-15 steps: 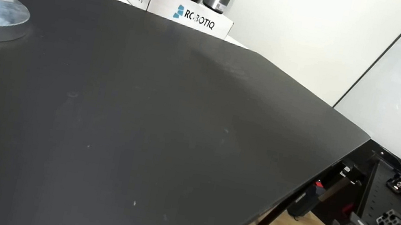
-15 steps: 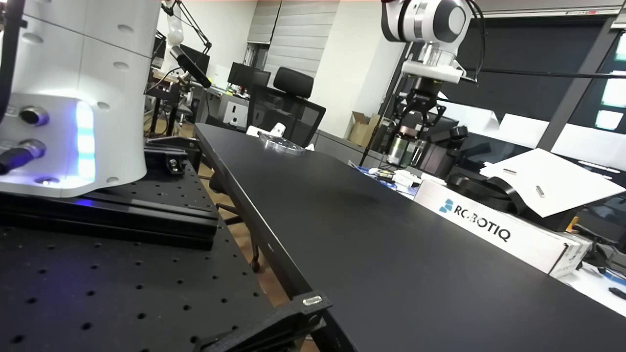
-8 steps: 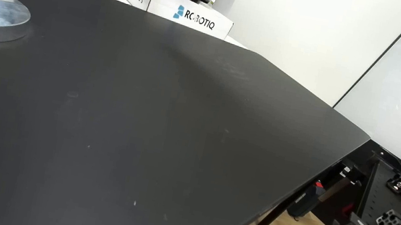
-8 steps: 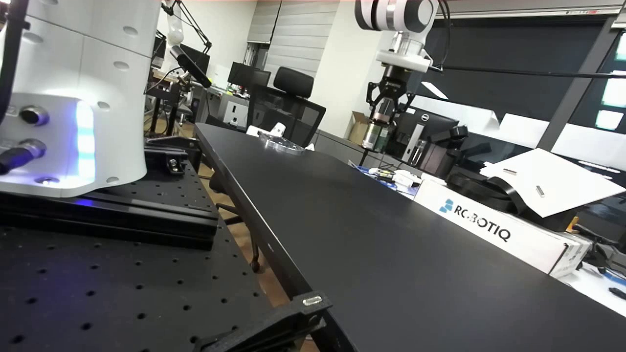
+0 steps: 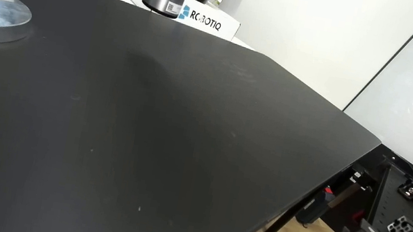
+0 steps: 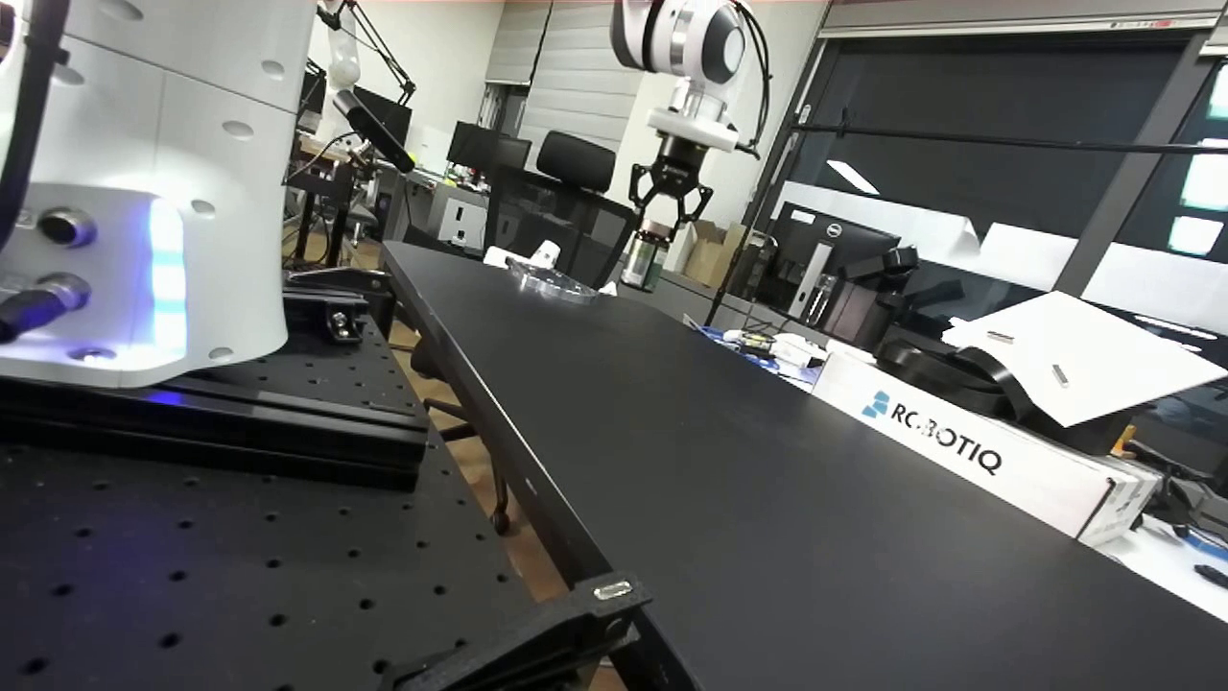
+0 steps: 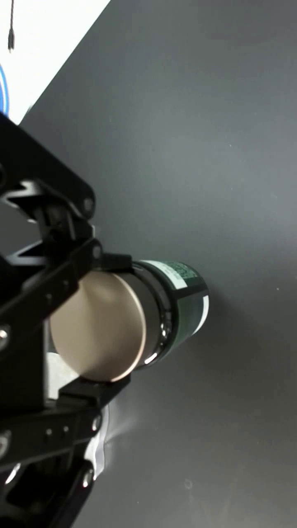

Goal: Pick up the medicine bottle and move it to the left.

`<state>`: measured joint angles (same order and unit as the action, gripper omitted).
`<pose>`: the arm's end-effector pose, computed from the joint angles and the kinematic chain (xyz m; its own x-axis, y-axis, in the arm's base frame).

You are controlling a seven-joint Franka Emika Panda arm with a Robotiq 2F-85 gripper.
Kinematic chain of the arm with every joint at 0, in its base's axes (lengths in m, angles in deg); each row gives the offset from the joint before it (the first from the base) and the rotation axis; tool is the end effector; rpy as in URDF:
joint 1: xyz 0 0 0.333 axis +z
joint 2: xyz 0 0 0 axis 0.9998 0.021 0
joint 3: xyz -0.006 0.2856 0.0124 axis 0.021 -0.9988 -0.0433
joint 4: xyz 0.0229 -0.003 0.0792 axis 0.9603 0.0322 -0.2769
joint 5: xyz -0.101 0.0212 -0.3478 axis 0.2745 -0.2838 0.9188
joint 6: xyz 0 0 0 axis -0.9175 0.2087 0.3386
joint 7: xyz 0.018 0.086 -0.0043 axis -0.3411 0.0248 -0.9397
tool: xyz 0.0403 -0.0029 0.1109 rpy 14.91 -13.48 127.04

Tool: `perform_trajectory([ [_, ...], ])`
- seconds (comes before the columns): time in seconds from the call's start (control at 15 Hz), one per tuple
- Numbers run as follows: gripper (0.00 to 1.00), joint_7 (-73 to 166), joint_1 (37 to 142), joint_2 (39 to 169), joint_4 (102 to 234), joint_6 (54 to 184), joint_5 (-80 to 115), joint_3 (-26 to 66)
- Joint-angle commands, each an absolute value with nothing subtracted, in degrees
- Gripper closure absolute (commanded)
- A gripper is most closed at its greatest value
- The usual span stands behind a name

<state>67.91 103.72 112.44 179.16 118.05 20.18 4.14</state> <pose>0.5591 0.2709 0.2972 0.6901 0.7174 0.0958 0.7193 -0.6945 0.0195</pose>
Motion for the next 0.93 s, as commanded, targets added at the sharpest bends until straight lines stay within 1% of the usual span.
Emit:
perform_trajectory([
  [0.0, 0.39, 66.8, 104.2, 113.3, 178.9, 117.5, 21.1, 3.5],
  [0.6, 0.39, 66.2, 104.6, 114.4, 178.1, 117.3, 21.7, 3.7],
  [0.67, 0.64, 66.5, 104.9, 115.3, 176.7, 117.1, 22.4, 3.8],
  [0.87, 0.64, 67.0, 106.8, 119.5, 170.6, 115.7, 25.1, 4.0],
])
